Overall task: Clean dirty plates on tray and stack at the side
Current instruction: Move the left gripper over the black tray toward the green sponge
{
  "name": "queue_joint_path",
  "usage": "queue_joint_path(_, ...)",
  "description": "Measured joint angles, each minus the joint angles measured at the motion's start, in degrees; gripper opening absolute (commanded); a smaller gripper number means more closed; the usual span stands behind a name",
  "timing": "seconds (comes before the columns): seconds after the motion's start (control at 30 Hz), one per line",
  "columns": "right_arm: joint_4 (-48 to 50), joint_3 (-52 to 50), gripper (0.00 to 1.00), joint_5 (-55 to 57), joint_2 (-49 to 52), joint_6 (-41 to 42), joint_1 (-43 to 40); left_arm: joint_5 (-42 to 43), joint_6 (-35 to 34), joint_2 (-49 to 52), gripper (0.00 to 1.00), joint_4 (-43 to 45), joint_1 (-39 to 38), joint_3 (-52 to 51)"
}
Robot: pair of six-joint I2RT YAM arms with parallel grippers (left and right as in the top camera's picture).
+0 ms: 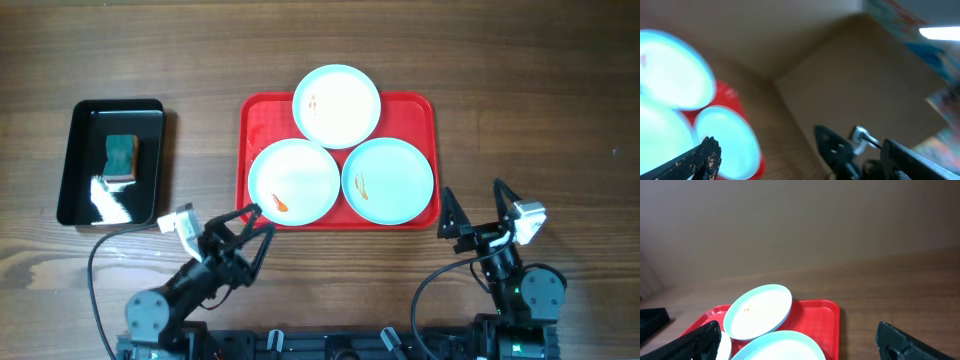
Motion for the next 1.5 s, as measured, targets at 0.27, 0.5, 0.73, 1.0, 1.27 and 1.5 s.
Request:
queue_joint_path(0.27,0.0,0.0,1.0,0.0,0.0,0.0,0.0,1.8,9.1,5.7,1.0,-16.0,0.0,13.4)
queue_joint_path(0.5,0.0,0.0,0.99,0.0,0.1,0.0,0.0,-4.1,27.0,28.5,1.0,-49.9,0.0,44.7)
queue_joint_path(0.73,0.0,0.0,1.0,-0.2,0.1,0.4,0.0,-23.1,33.6,56.6,1.0,-77.0,0.1,74.5)
queue_joint_path(1.0,0.0,0.0,1.0,-0.3,0.1,0.4,0.0,-40.7,35.5,68.8,1.0,-75.4,0.2,83.6)
queue_joint_path(1.27,0.0,0.0,1.0,-0.2,0.1,0.4,0.0,-51.4,39.4,71.3,1.0,-67.9,1.7,84.3)
queue_joint_path(1.5,0.0,0.0,1.0,-0.2,0.1,0.4,0.0,-53.7,43.8,83.3,1.0,-71.4,11.0,84.9)
